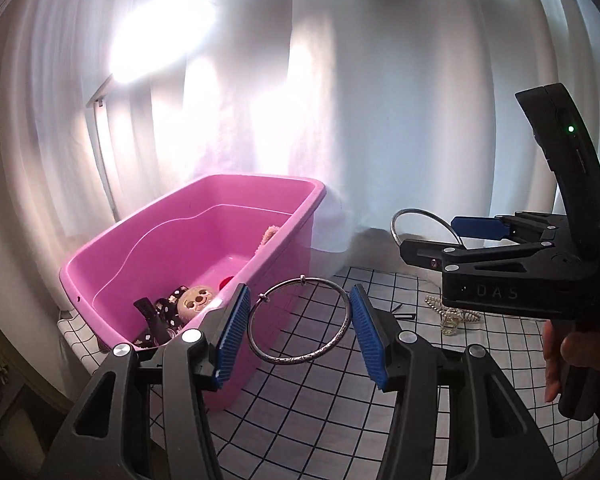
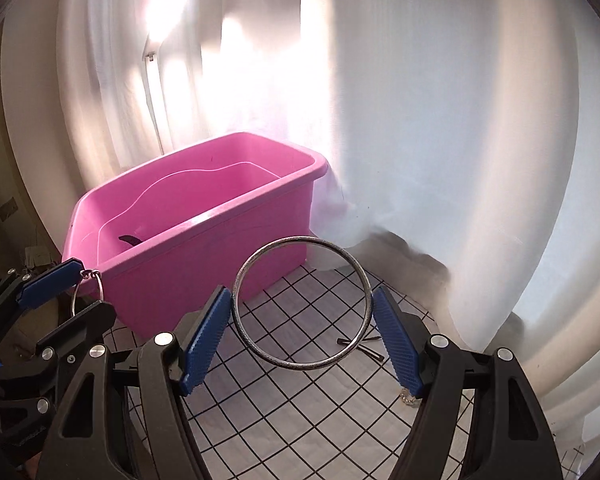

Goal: Organize jewelry
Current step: 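Carry both bangles over the pink tub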

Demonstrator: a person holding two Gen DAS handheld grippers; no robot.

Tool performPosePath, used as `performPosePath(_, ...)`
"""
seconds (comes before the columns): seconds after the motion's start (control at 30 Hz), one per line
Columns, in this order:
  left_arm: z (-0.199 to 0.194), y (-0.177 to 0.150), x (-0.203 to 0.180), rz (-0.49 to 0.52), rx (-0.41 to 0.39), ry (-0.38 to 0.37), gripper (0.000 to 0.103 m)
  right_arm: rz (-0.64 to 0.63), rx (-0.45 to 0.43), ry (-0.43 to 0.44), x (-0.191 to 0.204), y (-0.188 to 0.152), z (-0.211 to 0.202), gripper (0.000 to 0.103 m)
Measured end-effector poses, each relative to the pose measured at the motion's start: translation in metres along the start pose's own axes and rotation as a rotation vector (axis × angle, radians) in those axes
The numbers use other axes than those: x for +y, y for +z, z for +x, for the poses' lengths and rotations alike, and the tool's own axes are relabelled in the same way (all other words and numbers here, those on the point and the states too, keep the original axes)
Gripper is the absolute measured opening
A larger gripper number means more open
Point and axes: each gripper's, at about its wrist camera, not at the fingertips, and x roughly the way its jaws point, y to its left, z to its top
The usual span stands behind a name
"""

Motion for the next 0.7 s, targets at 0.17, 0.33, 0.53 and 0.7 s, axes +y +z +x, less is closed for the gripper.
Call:
performPosePath(0.17,0.007,0.021,0.032,-0.027,-0.021,0.014,0.05,-0.023,-0.039,0.011,0.023,0.033,0.01,0.07)
performPosePath(0.33,0.014,0.035,0.068,-0.044,-0.037,0.044,0.05,-0.046,-0.056,0.031,0.048,0.063,0.028,0.07)
performPosePath(0.53,0.027,0.048,0.109,-0.076,-0.041,0.099,0.05,-0.07,-0.048,0.066,0.079,0.088,0.059,0.07)
performPosePath(0.7,0.043,0.055,0.135,-0.101,-0.027,0.12,0.05,-0.082,-0.021,0.072,0.097,0.097,0.086,0.07)
